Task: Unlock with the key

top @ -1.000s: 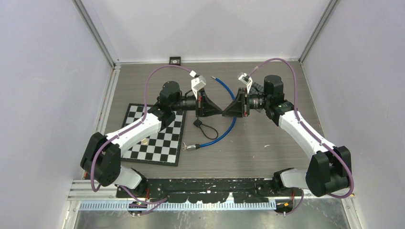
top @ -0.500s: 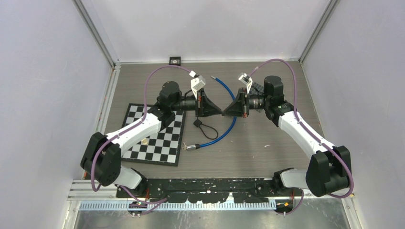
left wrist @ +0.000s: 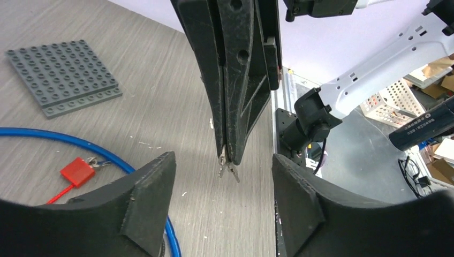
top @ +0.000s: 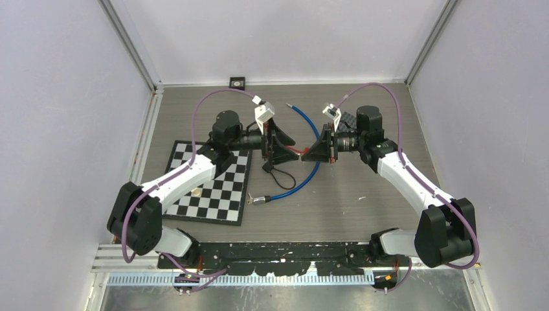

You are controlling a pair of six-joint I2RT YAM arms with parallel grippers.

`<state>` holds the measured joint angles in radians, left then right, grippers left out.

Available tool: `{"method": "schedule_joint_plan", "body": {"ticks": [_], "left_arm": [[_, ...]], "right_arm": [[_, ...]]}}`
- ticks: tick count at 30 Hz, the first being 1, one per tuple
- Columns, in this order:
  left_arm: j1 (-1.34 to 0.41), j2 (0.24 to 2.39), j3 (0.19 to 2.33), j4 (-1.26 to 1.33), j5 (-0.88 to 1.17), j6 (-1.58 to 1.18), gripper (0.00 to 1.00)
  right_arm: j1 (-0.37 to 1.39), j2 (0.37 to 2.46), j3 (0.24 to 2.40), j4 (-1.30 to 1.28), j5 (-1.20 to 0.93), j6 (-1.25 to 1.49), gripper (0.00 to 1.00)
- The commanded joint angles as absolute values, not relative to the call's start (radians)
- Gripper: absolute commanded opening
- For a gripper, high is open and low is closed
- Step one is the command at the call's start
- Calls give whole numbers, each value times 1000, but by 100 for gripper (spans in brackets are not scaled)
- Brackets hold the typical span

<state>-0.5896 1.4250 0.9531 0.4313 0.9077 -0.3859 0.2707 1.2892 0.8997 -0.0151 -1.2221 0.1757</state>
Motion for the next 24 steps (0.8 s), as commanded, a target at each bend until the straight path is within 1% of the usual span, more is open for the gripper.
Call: {"method": "schedule_joint_plan", "body": {"ticks": [1,2,6,8,11,13,17,19,24], "left_arm": [[-539,1346,946,470,897,-380,71],[-528,1340,944,461,896,-368,73],[-503,1315,956,364,894,-247,74],[-504,1314,971,295,931,-172,72],[-505,1331,1011,155,1003,-39,66],[-508,1346,1035,26,1010,119,63],[-536,1369,1061,-209,943,431,64],[-542,1367,1058,-229,940,473,66],[-613,1384,1070,-158,969,407,68]], "right_arm": [[267,1256,936,-102,-1222,77,1],[267,1253,939,-126,-1213,55,1],[267,1231,947,-227,-1181,-31,0],[267,1216,943,-247,-1161,-46,1],[268,1194,943,-310,-1129,-90,0],[268,1176,946,-377,-1105,-148,0],[268,1134,954,-541,-1062,-314,1],[270,1117,951,-600,-1051,-366,1],[286,1094,928,-627,-1045,-402,1]]}}
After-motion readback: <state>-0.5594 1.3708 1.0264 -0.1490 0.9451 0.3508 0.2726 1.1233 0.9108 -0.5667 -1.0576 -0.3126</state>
